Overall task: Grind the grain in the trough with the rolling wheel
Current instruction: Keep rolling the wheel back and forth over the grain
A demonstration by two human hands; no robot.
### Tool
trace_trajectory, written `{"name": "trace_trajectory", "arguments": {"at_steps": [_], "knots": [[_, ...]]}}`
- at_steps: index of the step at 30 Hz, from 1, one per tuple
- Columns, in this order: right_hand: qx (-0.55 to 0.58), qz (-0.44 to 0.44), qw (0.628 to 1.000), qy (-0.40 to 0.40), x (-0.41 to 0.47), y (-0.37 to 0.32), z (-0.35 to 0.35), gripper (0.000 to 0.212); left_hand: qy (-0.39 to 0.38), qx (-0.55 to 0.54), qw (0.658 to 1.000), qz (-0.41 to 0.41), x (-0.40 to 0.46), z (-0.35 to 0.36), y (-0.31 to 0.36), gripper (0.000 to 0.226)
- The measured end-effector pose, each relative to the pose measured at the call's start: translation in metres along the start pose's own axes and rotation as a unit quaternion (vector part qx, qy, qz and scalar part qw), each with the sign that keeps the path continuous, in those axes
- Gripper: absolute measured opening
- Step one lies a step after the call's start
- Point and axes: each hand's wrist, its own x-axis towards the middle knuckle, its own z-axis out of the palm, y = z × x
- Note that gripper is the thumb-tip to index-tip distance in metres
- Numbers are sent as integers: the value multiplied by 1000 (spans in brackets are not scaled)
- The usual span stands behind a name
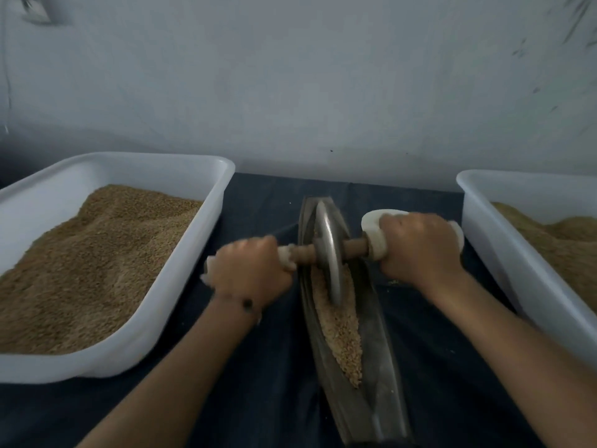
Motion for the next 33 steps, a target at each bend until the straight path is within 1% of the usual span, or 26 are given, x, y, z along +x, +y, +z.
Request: {"name": "trace_trajectory", "arguments": {"at_steps": [1,2,3,5,7,9,10,12,13,14,15,17,18,19,20,21,22,23,24,26,28,29,30,31,33], "knots": [[15,-11,996,90,-20,-3,-1,8,63,0,997,36,-20,-3,4,23],[22,-12,988,149,-40,-5,0,7,120,7,990,69,-37,-6,7,20],[30,-5,984,176,-57,-6,2,8,162,18,982,93,-50,-10,10,19],[68,28,983,166,-76,-7,5,21,199,35,972,121,-60,-15,12,19],[83,41,986,137,-75,-10,3,26,198,37,971,128,-56,-19,12,18],[64,58,993,83,-59,-9,2,27,154,20,981,116,-40,-19,13,19],[46,72,996,30,-47,-7,2,27,112,26,988,104,-28,-19,14,22],[18,91,990,-108,-21,2,6,19,20,91,993,72,5,-15,13,27],[29,93,981,-166,-10,8,10,13,-11,105,993,58,21,-11,11,29],[51,91,972,-211,1,12,13,11,-36,99,993,52,36,-9,9,31],[84,92,961,-248,12,17,16,13,-55,88,993,51,50,-6,7,32],[139,107,932,-318,34,24,19,6,-92,62,993,49,71,-3,3,34],[157,116,913,-359,44,25,18,11,-112,50,991,49,79,-3,2,36],[167,125,897,-388,51,27,18,12,-129,42,990,47,84,-4,1,37],[167,134,893,-396,54,27,18,9,-139,40,989,43,85,-5,1,38],[164,133,902,-377,53,26,18,7,-141,38,989,35,84,-8,1,39],[146,131,921,-338,46,24,19,6,-133,43,990,27,78,-9,2,40],[118,124,946,-276,36,21,21,5,-105,53,993,27,68,-9,4,39],[82,118,968,-207,20,15,22,7,-56,71,995,39,53,-8,6,35],[43,109,991,-65,-18,3,21,16,67,84,991,84,16,-7,12,26],[32,91,992,79,-51,-8,16,24,183,79,973,113,-16,-6,14,22],[35,78,987,134,-63,-11,16,24,212,84,967,115,-27,-5,15,20],[40,67,984,162,-70,-11,15,24,231,91,962,112,-35,-4,14,17],[44,57,984,161,-73,-11,14,25,237,96,961,108,-40,-4,14,15],[44,45,989,135,-73,-12,9,26,236,85,963,98,-43,-5,14,14]]}}
